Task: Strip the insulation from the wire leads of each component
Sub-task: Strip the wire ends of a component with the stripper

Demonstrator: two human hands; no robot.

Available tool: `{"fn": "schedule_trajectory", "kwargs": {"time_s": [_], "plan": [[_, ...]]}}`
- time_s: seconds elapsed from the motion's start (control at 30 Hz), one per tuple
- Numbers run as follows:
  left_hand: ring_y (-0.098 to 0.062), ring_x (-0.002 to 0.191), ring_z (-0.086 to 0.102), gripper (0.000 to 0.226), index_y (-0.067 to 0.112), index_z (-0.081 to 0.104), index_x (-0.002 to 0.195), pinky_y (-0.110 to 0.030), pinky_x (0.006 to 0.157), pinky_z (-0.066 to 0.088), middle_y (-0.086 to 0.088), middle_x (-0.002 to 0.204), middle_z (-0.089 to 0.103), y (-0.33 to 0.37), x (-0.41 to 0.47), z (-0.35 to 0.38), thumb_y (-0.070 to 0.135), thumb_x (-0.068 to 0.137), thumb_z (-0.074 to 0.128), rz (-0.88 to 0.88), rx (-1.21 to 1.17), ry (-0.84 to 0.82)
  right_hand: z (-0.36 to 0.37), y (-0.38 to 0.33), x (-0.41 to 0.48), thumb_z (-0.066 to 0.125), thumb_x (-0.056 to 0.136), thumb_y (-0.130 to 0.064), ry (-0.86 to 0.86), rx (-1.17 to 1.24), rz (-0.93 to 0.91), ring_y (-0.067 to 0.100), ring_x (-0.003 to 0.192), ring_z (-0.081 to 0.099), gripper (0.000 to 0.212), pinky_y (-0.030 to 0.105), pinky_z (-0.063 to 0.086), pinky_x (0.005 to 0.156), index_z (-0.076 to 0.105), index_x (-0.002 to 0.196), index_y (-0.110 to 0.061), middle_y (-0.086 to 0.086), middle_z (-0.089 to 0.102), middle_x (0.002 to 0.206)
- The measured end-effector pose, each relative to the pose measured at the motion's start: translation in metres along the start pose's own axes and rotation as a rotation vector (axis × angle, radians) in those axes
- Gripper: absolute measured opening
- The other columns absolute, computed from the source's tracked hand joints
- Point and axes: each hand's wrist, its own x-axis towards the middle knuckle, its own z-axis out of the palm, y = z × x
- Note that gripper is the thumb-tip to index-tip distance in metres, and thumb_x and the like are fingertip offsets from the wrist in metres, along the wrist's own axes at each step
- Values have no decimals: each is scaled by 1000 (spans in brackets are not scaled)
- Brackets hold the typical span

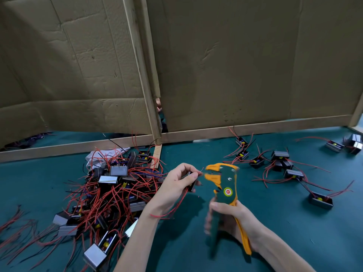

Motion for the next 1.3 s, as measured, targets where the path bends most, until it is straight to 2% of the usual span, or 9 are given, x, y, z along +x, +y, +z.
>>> {"fn": "schedule_trajectory", "kwargs": {"time_s": [0.1, 0.2, 0.37, 0.47, 0.57, 0.67, 0.83, 1.0, 1.3], "plan": [[-12, 73, 58, 10, 11, 55, 91, -21, 65, 48, 2, 94, 66, 2, 0, -4, 6, 97, 49, 23, 85, 50, -7, -8, 1, 76, 63, -9, -57, 115, -24, 38, 67, 64, 23, 47, 55, 65, 63, 81, -1, 26, 60, 75], [-11, 76, 52, 12, 15, 54, 90, -21, 67, 48, 1, 97, 62, 7, -1, -7, 9, 98, 47, 83, 251, 76, -16, -16, 0, 80, 57, -14, -86, 102, -41, 38, 69, 64, 31, 48, 55, 66, 64, 80, -2, 25, 60, 77], [-9, 78, 49, 15, 20, 54, 90, -24, 69, 51, -13, 102, 56, 16, -4, -1, 8, 97, 49, 184, 481, 56, -22, -19, -3, 79, 62, -15, -158, 10, 19, 37, 70, 64, 28, 48, 55, 70, 64, 82, -2, 25, 60, 78], [-13, 81, 50, 13, 19, 56, 91, -36, 78, 49, -5, 99, 55, 19, -6, 2, 9, 96, 51, 237, 602, 50, -21, -17, -4, 79, 64, -15, -191, -39, 50, 38, 70, 63, 26, 49, 55, 71, 65, 82, -3, 25, 60, 77], [-13, 83, 50, 11, 17, 57, 91, -38, 80, 48, 0, 95, 53, 22, -7, 4, 8, 95, 52, 259, 649, 51, -21, -16, -4, 80, 64, -15, -209, -56, 55, 37, 70, 63, 27, 47, 54, 70, 65, 83, -3, 24, 60, 77], [-10, 85, 50, 10, 16, 57, 91, -33, 82, 47, 1, 97, 52, 25, -8, 5, 9, 96, 52, 253, 679, 50, -23, -17, -4, 80, 65, -15, -217, -60, 56, 37, 70, 64, 28, 47, 55, 70, 65, 85, -2, 24, 61, 78], [0, 91, 47, 12, 18, 56, 91, -6, 80, 35, 0, 100, 50, 24, -8, 6, 8, 96, 52, 290, 779, 65, -23, -16, -4, 81, 64, -15, -210, -64, 59, 37, 70, 64, 30, 47, 55, 70, 65, 86, -2, 24, 61, 78], [3, 92, 45, 14, 20, 54, 90, -3, 80, 32, 2, 100, 48, 23, -9, 8, 8, 96, 52, 305, 801, 55, -22, -16, -5, 80, 63, -14, -209, -63, 67, 37, 68, 64, 28, 47, 56, 69, 65, 83, -2, 25, 61, 77], [6, 83, 45, 14, 21, 52, 88, -5, 76, 33, 5, 97, 45, 21, -9, 13, 10, 97, 52, 295, 805, 9, -21, -16, -7, 83, 62, -18, -177, -95, 84, 37, 67, 63, 28, 47, 55, 68, 67, 80, -5, 23, 60, 75]]}}
